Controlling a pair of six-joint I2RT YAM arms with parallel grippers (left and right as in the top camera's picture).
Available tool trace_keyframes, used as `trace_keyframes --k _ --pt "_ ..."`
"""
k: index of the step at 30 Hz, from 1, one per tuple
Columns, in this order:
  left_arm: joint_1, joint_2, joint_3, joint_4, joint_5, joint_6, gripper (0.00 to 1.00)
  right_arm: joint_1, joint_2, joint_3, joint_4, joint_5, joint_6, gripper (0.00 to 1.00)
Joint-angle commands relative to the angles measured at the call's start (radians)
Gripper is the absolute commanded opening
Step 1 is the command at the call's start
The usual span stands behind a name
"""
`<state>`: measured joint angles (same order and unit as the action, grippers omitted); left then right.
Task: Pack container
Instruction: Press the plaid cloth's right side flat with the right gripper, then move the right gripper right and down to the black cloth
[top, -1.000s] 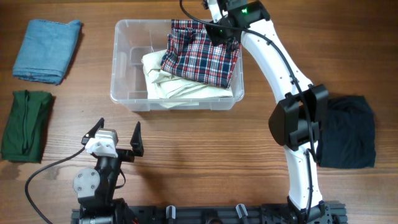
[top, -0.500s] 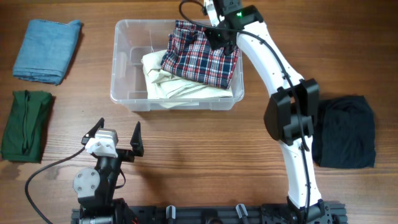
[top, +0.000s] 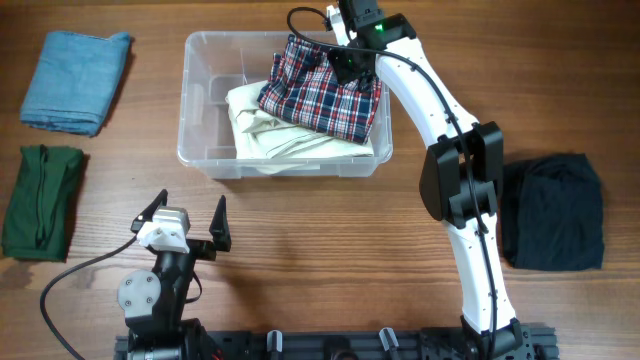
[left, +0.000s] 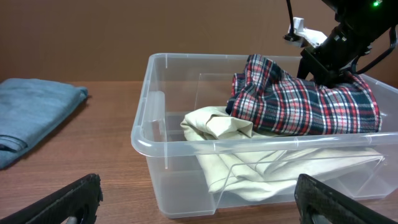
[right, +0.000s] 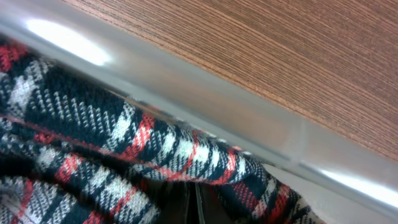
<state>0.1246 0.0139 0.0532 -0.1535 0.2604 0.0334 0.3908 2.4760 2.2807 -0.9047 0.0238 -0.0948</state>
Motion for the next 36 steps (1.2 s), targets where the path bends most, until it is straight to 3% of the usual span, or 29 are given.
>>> trace_keyframes --k 1,4,12,18,28,36 --pt "-0.005 -0.007 -0.006 0.001 0.001 0.015 1.0 0.002 0.057 -0.001 -0.026 0.003 0.013 0.04" --pt "-0.005 -0.007 -0.006 0.001 0.001 0.015 1.0 0.003 0.005 -0.001 -0.035 0.002 0.016 0.04" --pt "-0.005 -0.007 -0.006 0.001 0.001 0.015 1.0 0.003 -0.18 -0.001 -0.09 -0.071 0.019 0.52" --pt "-0.005 -0.007 -0.006 0.001 0.001 0.015 1.0 -0.001 -0.319 -0.001 -0.153 -0.158 0.048 0.98" --pt "-0.005 -0.007 -0.006 0.001 0.001 0.015 1.0 -0.046 -0.446 -0.001 -0.291 -0.256 0.056 1.0" --pt "-0.005 -0.007 -0.006 0.001 0.001 0.015 1.0 -0.243 -0.504 -0.001 -0.495 -0.298 0.184 1.0"
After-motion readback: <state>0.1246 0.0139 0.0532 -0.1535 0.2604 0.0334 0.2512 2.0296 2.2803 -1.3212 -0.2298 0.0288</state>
